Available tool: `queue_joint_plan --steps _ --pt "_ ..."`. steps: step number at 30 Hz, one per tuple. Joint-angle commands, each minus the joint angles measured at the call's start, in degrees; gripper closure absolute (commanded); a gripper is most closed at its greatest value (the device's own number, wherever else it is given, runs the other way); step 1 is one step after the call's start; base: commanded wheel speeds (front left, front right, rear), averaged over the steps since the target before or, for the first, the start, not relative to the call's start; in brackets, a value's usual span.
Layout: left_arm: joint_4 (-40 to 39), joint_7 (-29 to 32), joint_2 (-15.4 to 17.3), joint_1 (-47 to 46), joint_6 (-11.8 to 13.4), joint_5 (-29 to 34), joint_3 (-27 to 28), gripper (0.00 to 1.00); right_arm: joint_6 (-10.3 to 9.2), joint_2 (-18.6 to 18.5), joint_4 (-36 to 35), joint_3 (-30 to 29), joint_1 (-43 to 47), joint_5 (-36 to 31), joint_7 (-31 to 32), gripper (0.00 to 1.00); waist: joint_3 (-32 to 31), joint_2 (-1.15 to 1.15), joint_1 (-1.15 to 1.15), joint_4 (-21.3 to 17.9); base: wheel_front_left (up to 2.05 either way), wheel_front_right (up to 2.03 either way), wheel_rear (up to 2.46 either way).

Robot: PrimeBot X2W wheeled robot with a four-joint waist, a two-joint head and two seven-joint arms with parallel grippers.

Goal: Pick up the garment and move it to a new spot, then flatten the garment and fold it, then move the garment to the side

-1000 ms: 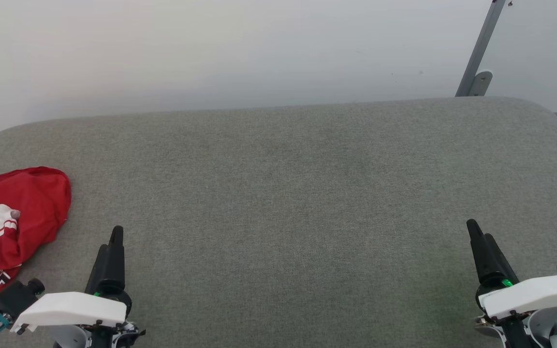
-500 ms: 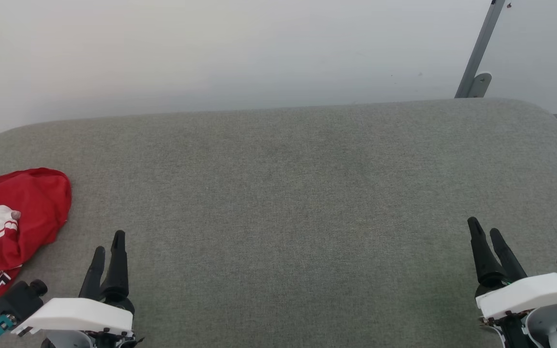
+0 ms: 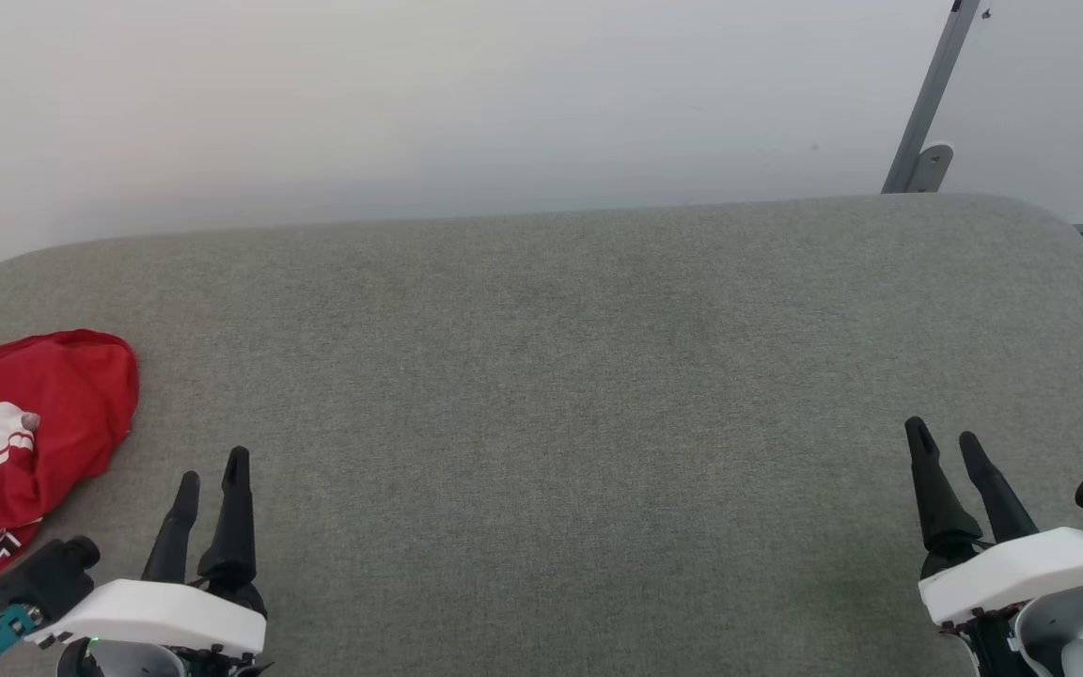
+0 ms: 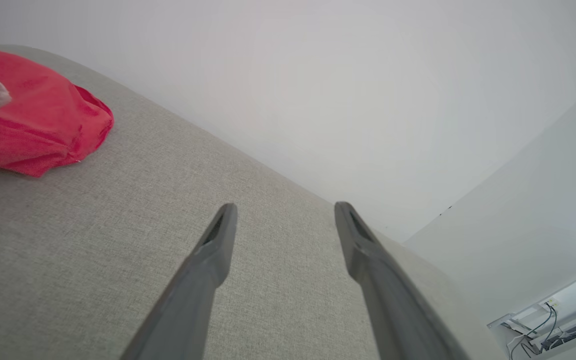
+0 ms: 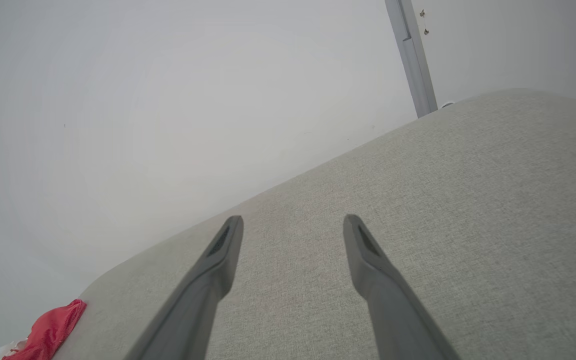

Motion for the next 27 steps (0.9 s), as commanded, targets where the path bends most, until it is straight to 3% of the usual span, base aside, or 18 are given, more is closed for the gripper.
queue_joint_plan --steps 1,27 --pt "-0.65 -0.65 0.62 -0.16 -0.37 1.75 -0.31 0.0 0.0 -0.33 -1.07 0.06 -0.14 -1.85 -0.6 0.0 -0.02 0.0 0.0 -0.03 0.0 0.0 0.0" --pt "-1.05 -3.95 3.09 0.47 -0.86 11.84 -2.22 0.0 -0.01 -1.47 -4.55 0.57 1.53 -14.41 -2.27 0.0 -0.28 0.0 0.0 -0.14 0.0 0.0 0.0"
